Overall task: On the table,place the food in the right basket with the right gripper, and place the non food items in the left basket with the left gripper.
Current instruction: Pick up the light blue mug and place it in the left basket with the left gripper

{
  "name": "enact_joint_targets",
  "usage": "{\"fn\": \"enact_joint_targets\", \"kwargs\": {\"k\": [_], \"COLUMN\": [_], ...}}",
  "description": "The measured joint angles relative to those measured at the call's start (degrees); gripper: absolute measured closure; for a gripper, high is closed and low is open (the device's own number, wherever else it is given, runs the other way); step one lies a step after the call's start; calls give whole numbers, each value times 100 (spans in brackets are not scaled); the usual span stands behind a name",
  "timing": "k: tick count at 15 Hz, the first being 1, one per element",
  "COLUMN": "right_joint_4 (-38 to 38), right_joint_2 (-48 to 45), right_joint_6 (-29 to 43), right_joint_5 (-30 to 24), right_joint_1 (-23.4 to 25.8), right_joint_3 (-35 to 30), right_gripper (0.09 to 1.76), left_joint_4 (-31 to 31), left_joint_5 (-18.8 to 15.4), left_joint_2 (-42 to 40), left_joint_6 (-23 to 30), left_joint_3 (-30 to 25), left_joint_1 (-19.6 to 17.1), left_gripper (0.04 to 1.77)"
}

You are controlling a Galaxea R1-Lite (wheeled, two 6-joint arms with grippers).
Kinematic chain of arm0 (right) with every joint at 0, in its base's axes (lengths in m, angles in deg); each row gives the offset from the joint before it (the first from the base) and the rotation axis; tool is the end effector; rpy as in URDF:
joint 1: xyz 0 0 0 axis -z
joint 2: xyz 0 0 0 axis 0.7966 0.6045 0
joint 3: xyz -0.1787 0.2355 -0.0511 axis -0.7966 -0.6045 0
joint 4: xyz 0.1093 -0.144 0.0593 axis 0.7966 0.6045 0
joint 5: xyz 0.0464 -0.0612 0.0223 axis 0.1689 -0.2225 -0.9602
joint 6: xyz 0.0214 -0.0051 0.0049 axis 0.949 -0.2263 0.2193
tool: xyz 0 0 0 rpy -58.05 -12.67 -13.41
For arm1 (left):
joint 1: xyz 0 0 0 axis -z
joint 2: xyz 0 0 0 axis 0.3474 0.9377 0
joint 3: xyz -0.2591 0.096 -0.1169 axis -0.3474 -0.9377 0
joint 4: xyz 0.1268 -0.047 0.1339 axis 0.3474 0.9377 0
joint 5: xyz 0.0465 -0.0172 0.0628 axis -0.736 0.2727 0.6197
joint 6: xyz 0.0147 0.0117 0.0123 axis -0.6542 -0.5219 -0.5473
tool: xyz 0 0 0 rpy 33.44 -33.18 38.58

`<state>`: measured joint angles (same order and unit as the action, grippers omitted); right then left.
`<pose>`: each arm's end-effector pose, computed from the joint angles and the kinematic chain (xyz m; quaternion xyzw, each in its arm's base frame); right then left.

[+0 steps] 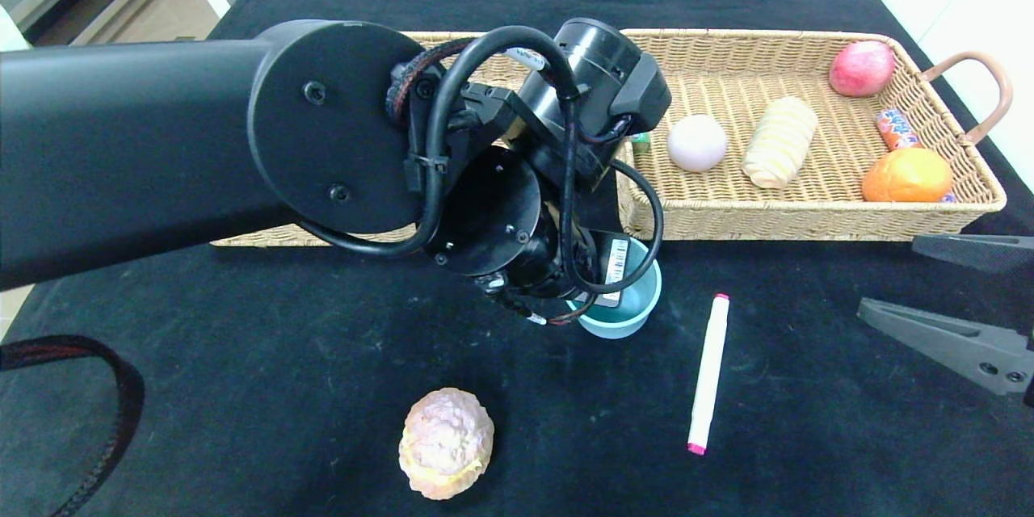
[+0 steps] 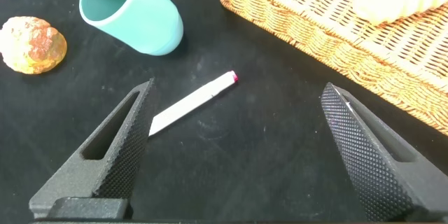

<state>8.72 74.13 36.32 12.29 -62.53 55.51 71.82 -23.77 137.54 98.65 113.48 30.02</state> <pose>0.1546 0.0365 0.2494 -0.0814 0.0648 0.3131 0.9440 0.2460 -0.2836 0.2696 0.0385 0.3426 -0.1618 0.9246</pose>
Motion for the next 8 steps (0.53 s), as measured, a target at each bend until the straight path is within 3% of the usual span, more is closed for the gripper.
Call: {"fn": "enact_joint_targets", "kwargs": {"k": [8], "right_joint_4": [6], "right_joint_2": [-2], "right_joint_6": [9], "right_joint_5": [1], "right_joint_1": [0], "right_joint_3": [1], "right_gripper": [14], "left_joint_4": [-6], "left_joint_5": [-306], "left_joint_2": [-639], "left_joint_6": [-63], "left_joint_3": [-328], "left_joint_1": [180], "left_gripper": [165]}}
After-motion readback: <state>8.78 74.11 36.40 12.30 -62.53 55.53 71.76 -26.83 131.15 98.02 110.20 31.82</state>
